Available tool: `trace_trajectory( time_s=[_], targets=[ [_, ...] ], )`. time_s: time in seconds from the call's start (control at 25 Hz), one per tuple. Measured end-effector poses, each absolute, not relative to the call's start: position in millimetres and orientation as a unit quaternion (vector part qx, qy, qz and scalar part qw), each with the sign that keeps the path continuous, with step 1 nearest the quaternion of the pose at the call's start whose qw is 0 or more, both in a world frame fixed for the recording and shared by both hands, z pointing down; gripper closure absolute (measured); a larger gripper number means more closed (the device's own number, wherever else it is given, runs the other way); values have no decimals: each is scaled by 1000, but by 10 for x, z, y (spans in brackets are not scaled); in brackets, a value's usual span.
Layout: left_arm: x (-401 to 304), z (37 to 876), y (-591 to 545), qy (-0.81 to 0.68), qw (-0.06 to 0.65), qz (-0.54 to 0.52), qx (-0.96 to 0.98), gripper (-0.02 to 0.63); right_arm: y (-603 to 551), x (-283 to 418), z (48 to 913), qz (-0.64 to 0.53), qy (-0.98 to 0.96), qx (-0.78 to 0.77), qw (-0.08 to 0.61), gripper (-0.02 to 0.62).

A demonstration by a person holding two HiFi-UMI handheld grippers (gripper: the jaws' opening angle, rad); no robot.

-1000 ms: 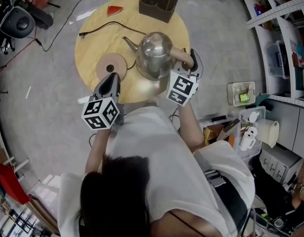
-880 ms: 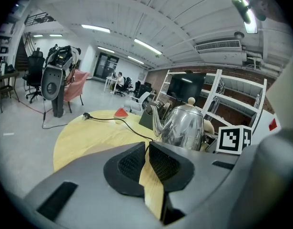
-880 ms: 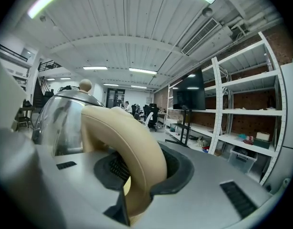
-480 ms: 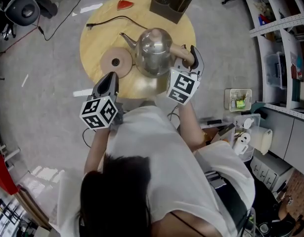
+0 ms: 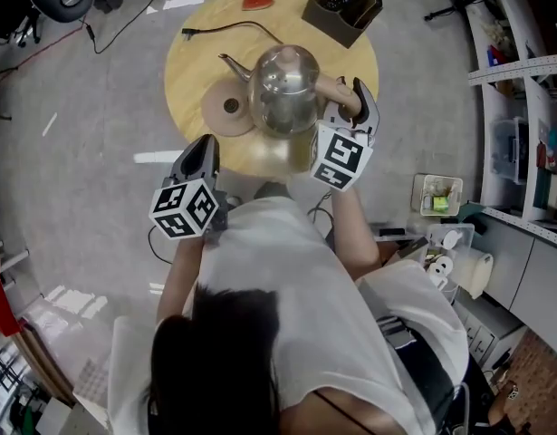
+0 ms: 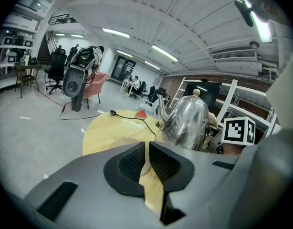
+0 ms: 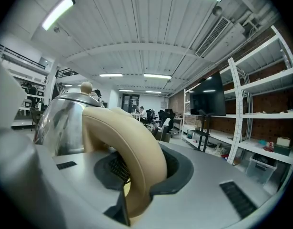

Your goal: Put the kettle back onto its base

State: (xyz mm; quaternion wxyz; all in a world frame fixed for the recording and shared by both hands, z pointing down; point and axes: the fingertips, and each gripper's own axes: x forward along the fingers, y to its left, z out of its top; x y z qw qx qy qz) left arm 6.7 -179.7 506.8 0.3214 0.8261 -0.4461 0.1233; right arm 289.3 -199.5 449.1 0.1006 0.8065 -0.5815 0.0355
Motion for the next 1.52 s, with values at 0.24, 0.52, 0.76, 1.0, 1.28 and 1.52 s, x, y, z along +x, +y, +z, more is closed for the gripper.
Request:
trace_trajectory(
  time_s=[0.24,0.52,0.76,1.0,1.28,1.52],
  targets=[
    [-161,5072,-1786,-466,324,117,815,560,-2159,2594,4489,33,-604,790,99,492],
    [-488,5093,-1735,-493,337,107,795,560,-2348,2248,4433,27,-632,769,95,492],
    [-628,5103,-1749,-506,339,97,787,560,-2500,2020,4464,21,-651,753,99,494],
    [-759,5071,-1727,-519,338,95,779,560,-2583,1838,4476,21,-667,738,100,495],
    [-957,5088,-1688,-535,346,96,765,560,-2702,1740,4487,23,-671,735,100,495],
    [-991,5093,-1623,-541,344,102,761,560,-2750,1688,4536,26,-677,728,102,495]
  ],
)
